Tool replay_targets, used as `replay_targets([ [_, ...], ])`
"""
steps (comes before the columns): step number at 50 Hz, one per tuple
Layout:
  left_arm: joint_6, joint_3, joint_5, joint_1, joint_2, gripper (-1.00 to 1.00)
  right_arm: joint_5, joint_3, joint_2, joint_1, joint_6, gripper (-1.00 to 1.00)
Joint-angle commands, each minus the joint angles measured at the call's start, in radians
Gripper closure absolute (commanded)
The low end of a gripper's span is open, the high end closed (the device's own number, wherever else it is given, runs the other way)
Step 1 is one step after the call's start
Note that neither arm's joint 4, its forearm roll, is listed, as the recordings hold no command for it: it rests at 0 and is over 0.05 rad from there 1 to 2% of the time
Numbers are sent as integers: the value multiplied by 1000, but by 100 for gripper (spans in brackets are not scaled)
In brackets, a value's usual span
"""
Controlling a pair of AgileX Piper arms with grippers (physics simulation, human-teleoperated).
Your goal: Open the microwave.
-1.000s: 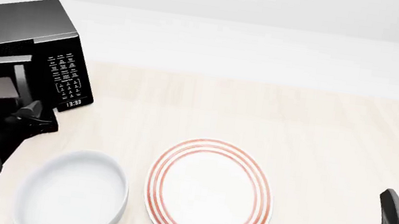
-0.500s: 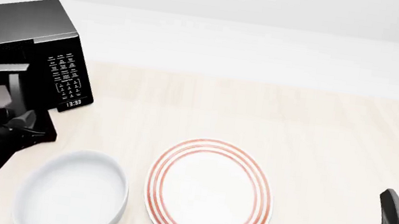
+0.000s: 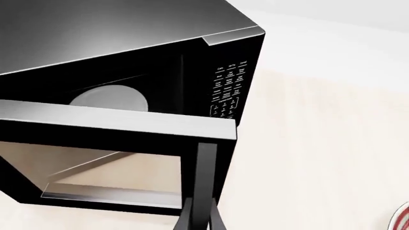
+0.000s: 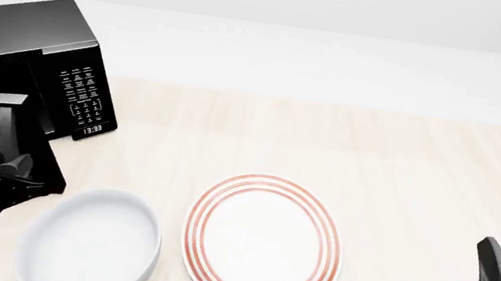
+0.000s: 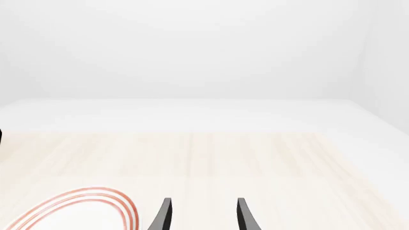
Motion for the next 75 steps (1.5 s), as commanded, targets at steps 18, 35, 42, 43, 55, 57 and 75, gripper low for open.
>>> replay_targets([
  [18, -15, 24, -89, -78, -216, 100, 0, 0, 0, 0, 0, -100],
  [35, -4, 51, -98, -67, -228, 100, 0, 0, 0, 0, 0, -100],
  [42, -4, 54, -103, -65, -228, 100, 0, 0, 0, 0, 0, -100],
  [43, -3, 56, -106, -66, -224, 100, 0, 0, 0, 0, 0, -100],
  [55, -8, 61, -126, -58, -205, 100, 0, 0, 0, 0, 0, -100],
  [57, -9, 58, -109, -54, -220, 100, 0, 0, 0, 0, 0, -100],
  [75, -62, 70, -133, 25, -174, -100, 0, 0, 0, 0, 0, -100],
])
